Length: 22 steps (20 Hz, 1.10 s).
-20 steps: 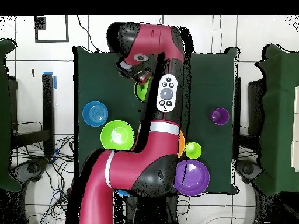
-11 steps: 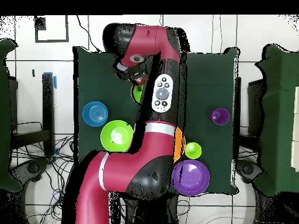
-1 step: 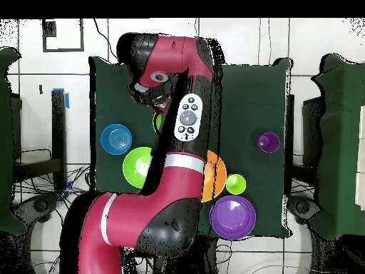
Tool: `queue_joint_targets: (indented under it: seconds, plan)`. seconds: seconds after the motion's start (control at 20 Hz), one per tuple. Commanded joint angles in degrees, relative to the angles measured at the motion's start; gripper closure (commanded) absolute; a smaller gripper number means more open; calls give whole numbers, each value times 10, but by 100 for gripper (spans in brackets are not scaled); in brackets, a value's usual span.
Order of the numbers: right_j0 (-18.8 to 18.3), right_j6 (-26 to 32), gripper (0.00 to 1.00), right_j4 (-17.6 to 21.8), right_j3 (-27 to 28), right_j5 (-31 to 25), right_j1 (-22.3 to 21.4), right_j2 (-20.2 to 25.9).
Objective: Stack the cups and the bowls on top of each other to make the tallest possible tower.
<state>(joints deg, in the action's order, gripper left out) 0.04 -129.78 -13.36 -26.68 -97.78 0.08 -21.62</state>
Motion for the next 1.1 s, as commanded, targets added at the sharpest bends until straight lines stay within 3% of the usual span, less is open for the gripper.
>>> queue_joint_targets:
  seconds: [0.05,0.55,1.1]
  plan:
    - [9,12,100,23,-102,62,-32,46]
    - [12,8,100,28,-105,73,-42,44]
    - [-15,17,100,28,5,54,28,39]
